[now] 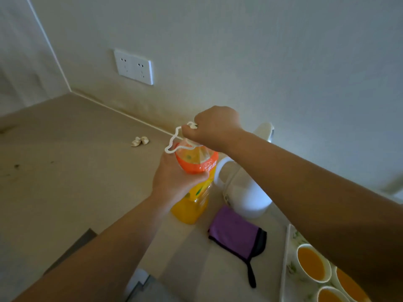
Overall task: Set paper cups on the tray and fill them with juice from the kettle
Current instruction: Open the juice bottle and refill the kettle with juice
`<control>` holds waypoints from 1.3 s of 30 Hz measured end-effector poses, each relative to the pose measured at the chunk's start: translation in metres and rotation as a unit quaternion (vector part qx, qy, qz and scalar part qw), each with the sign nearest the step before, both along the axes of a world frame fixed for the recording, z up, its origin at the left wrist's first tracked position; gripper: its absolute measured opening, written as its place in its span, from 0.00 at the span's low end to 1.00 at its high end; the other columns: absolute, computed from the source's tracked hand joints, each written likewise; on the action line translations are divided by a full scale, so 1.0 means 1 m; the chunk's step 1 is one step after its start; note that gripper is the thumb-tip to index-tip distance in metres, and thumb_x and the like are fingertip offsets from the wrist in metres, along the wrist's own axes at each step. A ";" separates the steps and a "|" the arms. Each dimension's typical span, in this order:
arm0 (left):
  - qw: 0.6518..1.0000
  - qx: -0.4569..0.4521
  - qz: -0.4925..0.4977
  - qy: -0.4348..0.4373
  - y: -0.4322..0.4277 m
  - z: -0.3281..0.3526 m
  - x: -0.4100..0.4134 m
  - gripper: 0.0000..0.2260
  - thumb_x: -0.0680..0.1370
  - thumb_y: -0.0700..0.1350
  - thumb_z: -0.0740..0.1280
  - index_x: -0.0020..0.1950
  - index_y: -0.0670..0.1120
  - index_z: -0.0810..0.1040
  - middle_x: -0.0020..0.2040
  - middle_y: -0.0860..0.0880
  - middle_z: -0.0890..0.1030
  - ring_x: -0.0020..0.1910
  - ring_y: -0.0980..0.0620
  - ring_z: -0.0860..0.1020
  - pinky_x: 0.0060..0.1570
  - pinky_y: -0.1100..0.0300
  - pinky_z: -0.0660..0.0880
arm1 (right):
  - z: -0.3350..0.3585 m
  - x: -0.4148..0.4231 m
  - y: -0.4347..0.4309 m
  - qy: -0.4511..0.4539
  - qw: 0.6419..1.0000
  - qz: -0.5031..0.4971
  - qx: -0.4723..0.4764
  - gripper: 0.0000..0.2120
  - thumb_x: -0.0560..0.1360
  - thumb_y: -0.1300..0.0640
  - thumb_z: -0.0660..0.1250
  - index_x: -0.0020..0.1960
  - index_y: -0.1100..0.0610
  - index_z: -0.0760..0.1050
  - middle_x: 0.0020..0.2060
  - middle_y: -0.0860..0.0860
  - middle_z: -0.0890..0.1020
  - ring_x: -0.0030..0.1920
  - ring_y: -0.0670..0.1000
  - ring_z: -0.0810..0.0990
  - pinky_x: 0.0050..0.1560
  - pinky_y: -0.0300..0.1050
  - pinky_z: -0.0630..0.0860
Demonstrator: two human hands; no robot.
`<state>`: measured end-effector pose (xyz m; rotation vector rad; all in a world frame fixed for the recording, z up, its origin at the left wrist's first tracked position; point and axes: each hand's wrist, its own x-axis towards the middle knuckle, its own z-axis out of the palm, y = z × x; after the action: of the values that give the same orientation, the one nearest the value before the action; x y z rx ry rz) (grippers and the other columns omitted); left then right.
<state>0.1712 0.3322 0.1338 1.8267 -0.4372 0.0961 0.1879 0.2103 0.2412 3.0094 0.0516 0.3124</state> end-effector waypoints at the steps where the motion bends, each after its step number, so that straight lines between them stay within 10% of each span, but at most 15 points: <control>1: 1.000 0.008 -0.004 0.006 0.003 -0.001 -0.006 0.26 0.55 0.53 0.74 0.53 0.54 0.77 0.47 0.56 0.82 0.48 0.59 0.81 0.49 0.53 0.79 | -0.001 -0.006 0.001 -0.002 1.000 0.012 0.009 0.24 0.78 0.39 0.53 0.29 0.53 0.63 0.29 0.48 0.68 0.28 0.45 0.64 0.28 0.40 0.57; 12: 0.986 0.021 -0.149 0.067 0.025 0.006 -0.015 0.31 0.58 0.46 0.79 0.55 0.69 0.74 0.54 0.60 0.81 0.55 0.59 0.79 0.52 0.59 0.78 | 0.002 -0.034 -0.015 -0.003 0.979 0.198 -0.052 0.21 0.80 0.39 0.51 0.52 0.55 0.71 0.42 0.50 0.73 0.45 0.52 0.72 0.38 0.45 0.61; 20: 0.994 0.097 0.045 0.029 0.003 -0.008 -0.038 0.38 0.52 0.63 0.72 0.62 0.60 0.70 0.56 0.55 0.76 0.55 0.56 0.77 0.54 0.52 0.77 | 0.008 -0.029 0.016 0.047 0.991 -0.045 -0.119 0.34 0.75 0.28 0.45 0.31 0.55 0.69 0.30 0.49 0.71 0.30 0.48 0.70 0.30 0.39 0.61; 32: 0.994 0.106 0.012 0.020 0.012 -0.011 -0.037 0.40 0.54 0.63 0.75 0.65 0.63 0.68 0.59 0.57 0.76 0.59 0.55 0.76 0.54 0.48 0.78 | 0.007 -0.040 -0.011 0.002 0.971 0.216 -0.101 0.21 0.80 0.39 0.50 0.48 0.55 0.70 0.37 0.50 0.70 0.40 0.53 0.69 0.40 0.46 0.62; 39: 0.990 0.124 0.057 0.035 0.010 -0.009 -0.042 0.41 0.53 0.66 0.72 0.64 0.59 0.68 0.59 0.54 0.74 0.58 0.53 0.76 0.56 0.48 0.77 | 0.007 -0.046 0.018 -0.016 0.991 -0.022 -0.129 0.33 0.75 0.28 0.45 0.29 0.55 0.66 0.28 0.48 0.67 0.29 0.48 0.66 0.31 0.41 0.58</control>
<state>0.1289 0.3421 0.1250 2.0937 -0.3046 0.0575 0.1420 0.2282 0.2485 2.7456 0.0199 0.3215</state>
